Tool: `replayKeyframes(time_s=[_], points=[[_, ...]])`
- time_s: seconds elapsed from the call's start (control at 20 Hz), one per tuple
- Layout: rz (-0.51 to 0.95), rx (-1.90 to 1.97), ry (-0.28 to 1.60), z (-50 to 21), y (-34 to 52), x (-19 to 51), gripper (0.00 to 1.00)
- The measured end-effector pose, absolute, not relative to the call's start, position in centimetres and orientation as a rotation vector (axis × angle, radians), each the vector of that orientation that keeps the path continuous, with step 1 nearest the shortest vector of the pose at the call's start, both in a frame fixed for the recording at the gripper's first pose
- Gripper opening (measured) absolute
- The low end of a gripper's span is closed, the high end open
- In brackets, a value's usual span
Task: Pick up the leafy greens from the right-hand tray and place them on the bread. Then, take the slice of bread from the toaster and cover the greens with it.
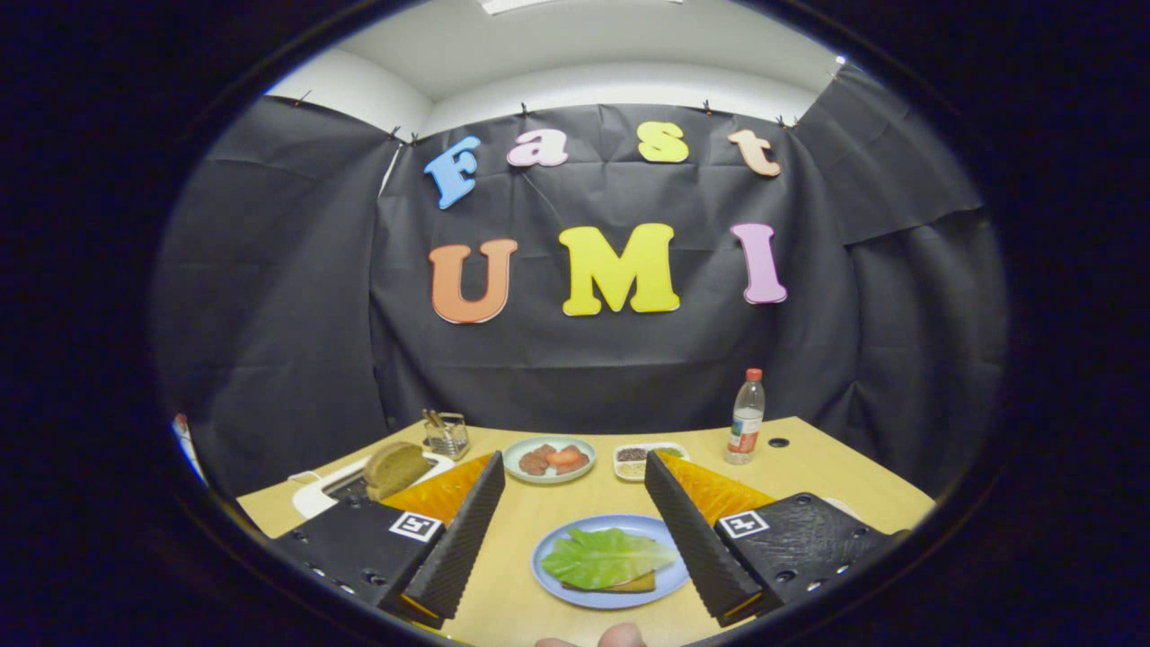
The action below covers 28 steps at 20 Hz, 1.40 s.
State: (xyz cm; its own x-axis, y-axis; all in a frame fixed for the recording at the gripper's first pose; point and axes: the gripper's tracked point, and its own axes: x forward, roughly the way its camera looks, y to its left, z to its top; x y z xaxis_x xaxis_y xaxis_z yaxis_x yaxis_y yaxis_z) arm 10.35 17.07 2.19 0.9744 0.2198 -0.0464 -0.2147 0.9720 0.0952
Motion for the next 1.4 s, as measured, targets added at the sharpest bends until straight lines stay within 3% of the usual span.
replayKeyframes(time_s=[0.4,0.85,1.0,1.2,1.25,1.35,1.4], points=[[0.256,0.160,0.132,0.9,28.0,9.4,0.96],[0.221,0.096,0.263,-3.7,35.7,13.1,0.94],[0.215,0.081,0.327,-5.0,36.6,13.8,0.80],[0.196,0.082,0.355,-5.4,36.6,14.2,0.45],[0.191,0.086,0.363,-5.8,36.4,14.6,0.32],[0.186,0.089,0.370,-5.7,36.1,14.8,0.16],[0.196,0.091,0.364,-5.5,36.0,14.9,0.16]])
